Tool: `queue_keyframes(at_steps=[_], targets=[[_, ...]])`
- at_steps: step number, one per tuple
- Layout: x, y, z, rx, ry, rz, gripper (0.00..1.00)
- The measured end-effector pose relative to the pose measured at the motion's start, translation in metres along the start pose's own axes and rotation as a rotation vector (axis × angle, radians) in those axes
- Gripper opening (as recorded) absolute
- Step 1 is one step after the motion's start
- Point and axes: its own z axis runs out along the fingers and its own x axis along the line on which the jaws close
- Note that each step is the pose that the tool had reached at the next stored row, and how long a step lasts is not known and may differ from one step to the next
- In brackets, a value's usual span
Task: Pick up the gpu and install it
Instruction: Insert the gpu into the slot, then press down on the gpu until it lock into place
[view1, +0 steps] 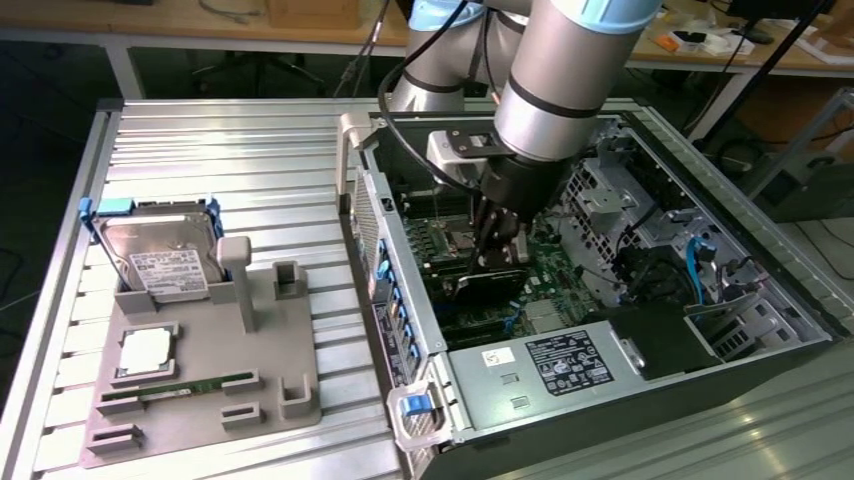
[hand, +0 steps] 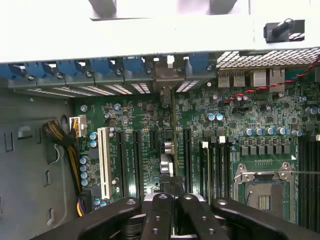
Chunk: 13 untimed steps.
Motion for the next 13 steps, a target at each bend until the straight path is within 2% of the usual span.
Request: queue_keyframes(at_steps=[1, 13], targets=[[0.0000, 0.0000, 0.0000, 0.0000, 0.0000, 0.000, 0.11], [0.0000, 0.0000, 0.0000, 0.0000, 0.0001, 0.000, 0.11]])
